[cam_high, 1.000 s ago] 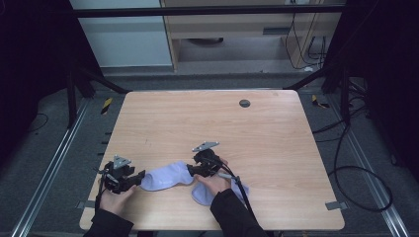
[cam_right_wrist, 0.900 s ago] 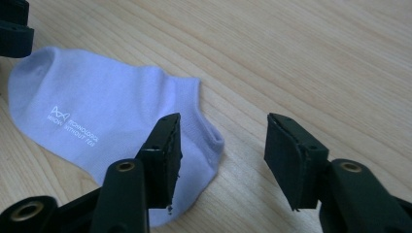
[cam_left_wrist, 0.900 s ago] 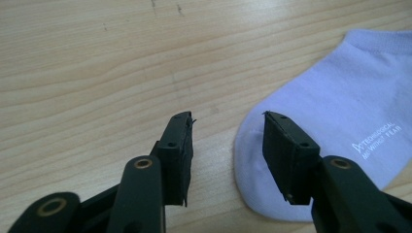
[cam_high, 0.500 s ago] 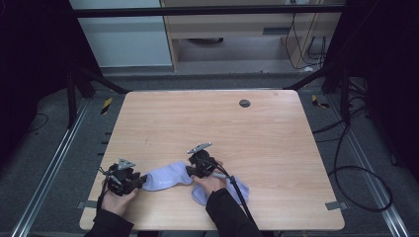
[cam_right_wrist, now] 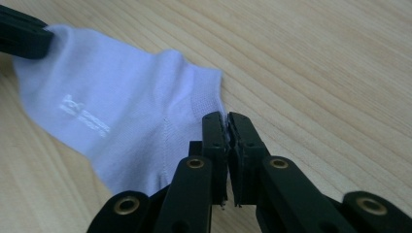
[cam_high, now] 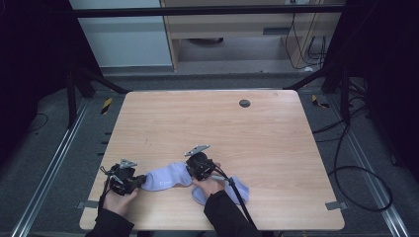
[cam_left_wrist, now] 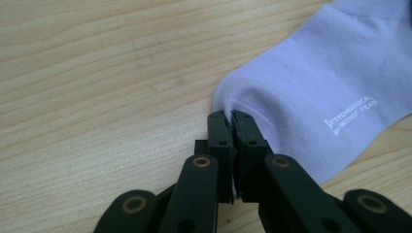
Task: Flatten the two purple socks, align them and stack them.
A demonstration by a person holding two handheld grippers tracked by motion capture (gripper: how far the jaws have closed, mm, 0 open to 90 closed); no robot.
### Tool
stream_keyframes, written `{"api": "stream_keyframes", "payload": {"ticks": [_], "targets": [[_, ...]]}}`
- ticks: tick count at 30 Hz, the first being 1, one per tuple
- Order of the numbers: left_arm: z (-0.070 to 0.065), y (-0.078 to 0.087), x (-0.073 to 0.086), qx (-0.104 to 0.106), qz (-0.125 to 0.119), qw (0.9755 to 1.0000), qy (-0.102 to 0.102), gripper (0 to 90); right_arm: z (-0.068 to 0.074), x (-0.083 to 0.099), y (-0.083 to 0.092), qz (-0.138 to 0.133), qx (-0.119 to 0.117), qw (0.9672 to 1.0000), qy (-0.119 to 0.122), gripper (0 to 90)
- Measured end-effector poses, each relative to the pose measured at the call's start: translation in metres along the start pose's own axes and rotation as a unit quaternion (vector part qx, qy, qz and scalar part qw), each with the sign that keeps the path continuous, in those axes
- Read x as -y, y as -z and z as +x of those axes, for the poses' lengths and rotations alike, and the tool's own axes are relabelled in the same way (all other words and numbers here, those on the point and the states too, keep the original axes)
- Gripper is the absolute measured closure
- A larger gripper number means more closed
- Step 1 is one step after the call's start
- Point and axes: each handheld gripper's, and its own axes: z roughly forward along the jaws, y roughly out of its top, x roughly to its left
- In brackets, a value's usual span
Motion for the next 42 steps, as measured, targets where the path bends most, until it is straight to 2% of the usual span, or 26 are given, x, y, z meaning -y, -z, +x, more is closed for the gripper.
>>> {"api": "stream_keyframes", "payload": {"ticks": [9,13,18,25,31,40,42], "targets": [[-0.009,0.018,-0.011,0.027,-0.038,0.9989,-0.008,87.0,-0.004,-0.007,0.038,-0.030,-0.019,0.9994,0.005,86.9],[-0.016,0.025,-0.016,0.040,-0.048,0.9979,-0.013,87.0,-0.008,-0.008,0.055,-0.031,-0.019,0.9993,0.008,86.9],[-0.032,0.030,-0.023,0.055,-0.057,0.9965,-0.025,87.0,-0.015,-0.004,0.074,-0.030,-0.015,0.9994,0.011,87.0],[-0.059,0.034,-0.030,0.073,-0.061,0.9941,-0.051,87.0,-0.026,0.009,0.098,-0.032,-0.008,0.9994,0.006,87.0],[-0.079,0.029,-0.034,0.087,-0.056,0.9924,-0.067,87.0,-0.035,0.023,0.118,-0.033,0.001,0.9994,0.002,86.9],[-0.119,0.019,-0.042,0.109,-0.042,0.9878,-0.103,87.1,-0.051,0.055,0.143,-0.037,0.012,0.9991,-0.019,86.9],[-0.124,0.018,-0.041,0.113,-0.040,0.9870,-0.107,87.1,-0.055,0.063,0.148,-0.039,0.013,0.9988,-0.025,86.9]]}}
